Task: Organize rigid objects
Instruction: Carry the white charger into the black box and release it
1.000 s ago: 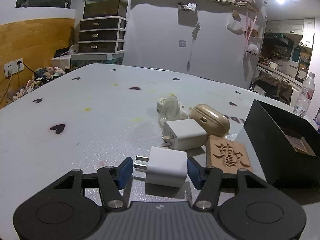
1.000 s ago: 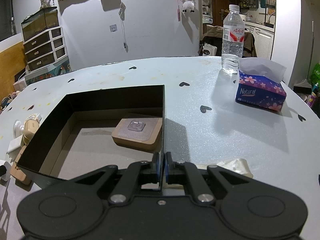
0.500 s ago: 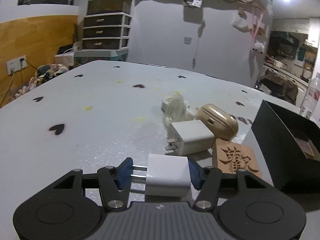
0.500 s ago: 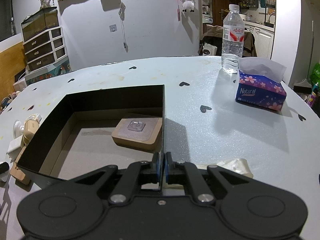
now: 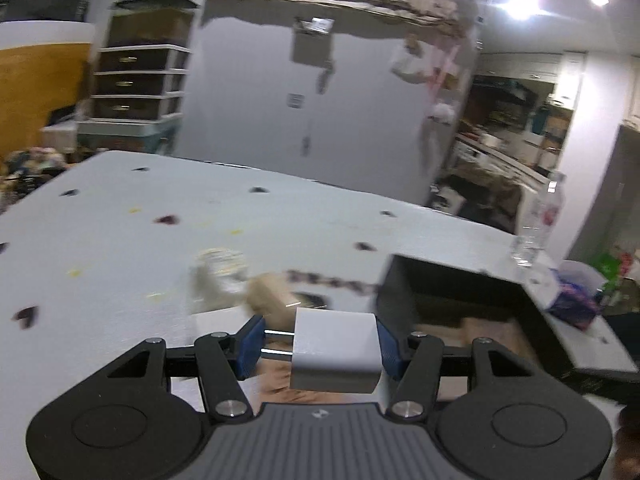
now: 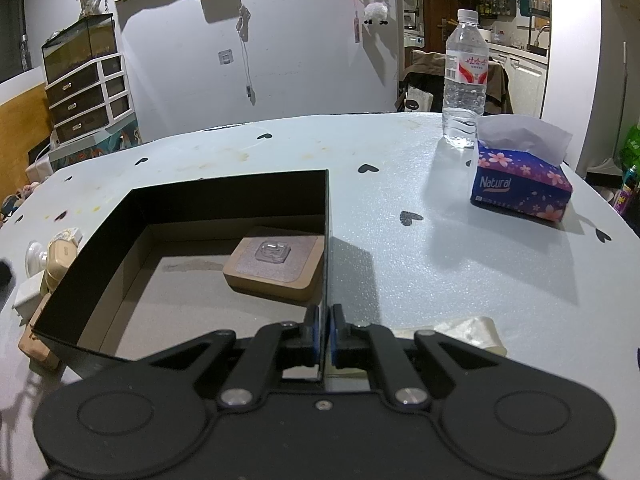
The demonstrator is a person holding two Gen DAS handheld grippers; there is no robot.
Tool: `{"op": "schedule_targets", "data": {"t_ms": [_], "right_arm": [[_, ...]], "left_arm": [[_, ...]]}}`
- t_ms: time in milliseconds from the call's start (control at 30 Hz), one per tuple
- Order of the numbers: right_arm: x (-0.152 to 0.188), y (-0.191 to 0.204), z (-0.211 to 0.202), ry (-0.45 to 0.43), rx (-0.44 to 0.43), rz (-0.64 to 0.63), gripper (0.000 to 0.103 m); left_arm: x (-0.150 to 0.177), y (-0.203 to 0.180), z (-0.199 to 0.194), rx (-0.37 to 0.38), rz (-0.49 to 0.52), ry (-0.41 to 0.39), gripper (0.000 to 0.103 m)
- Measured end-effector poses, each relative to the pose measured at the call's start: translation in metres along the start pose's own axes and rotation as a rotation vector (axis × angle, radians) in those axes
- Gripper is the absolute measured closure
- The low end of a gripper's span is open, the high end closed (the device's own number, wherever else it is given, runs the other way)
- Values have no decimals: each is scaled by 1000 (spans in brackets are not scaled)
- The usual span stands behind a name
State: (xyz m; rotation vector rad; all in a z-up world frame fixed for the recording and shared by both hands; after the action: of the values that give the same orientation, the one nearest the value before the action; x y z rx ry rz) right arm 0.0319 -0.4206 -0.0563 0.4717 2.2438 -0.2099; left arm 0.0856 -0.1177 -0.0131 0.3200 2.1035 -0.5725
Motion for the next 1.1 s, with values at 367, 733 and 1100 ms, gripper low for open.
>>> {"op": "schedule_targets", "data": {"t_ms": [367, 733, 1100], "right_arm": [[0, 0, 0, 0, 1, -2, 97], [-1, 2, 0, 0, 3, -8, 97], [0, 2, 1, 0, 0, -7, 97]], "left_arm": [[-9, -92, 68, 223, 17, 192, 44], [10, -120, 147, 271, -142, 400, 44], [22, -129, 166, 326, -207, 454, 31]]}}
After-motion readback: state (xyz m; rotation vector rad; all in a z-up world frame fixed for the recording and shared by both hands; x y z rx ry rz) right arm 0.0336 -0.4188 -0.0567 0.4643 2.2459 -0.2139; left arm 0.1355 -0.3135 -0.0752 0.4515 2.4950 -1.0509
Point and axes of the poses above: each gripper's, at about its wrist camera, not at the fingertips, and z roughly the way its jaws point, y to its left, x to its underside, the point moved 2 cm from there along z, roughly the way its jaws point, and after that the axes turned 7 degrees about x, right-handed, at the moved point
